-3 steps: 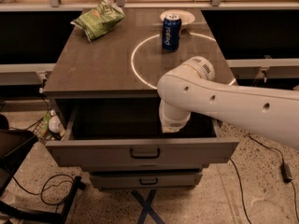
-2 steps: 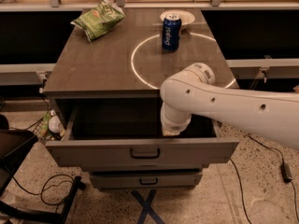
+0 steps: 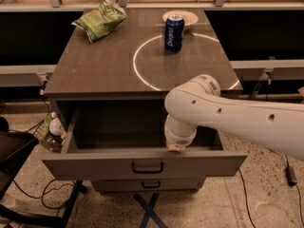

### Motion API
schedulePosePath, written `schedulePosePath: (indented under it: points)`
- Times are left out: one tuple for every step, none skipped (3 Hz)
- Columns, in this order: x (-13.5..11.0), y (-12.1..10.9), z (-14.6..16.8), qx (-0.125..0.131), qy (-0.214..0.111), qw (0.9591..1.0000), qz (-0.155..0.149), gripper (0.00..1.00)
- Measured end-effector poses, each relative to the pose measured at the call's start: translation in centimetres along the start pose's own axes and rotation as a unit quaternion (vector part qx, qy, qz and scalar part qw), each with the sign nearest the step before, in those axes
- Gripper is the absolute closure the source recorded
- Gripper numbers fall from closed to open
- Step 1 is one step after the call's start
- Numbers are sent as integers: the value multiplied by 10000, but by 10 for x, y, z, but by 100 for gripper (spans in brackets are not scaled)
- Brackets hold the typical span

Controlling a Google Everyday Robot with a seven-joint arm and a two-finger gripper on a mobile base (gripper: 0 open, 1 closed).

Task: Open top drawer

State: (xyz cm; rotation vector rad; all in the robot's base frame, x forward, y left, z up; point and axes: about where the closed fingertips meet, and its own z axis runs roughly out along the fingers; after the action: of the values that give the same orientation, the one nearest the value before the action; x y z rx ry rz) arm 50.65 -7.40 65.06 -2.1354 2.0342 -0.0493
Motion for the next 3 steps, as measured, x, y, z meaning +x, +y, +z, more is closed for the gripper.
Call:
schedulePosePath:
  points:
    - [-5, 36, -9, -165, -25, 9999, -38, 100]
    - [-14, 76, -19, -327, -63, 9994, -124, 100]
    - [-27, 113, -23, -573, -154, 9979, -244, 100]
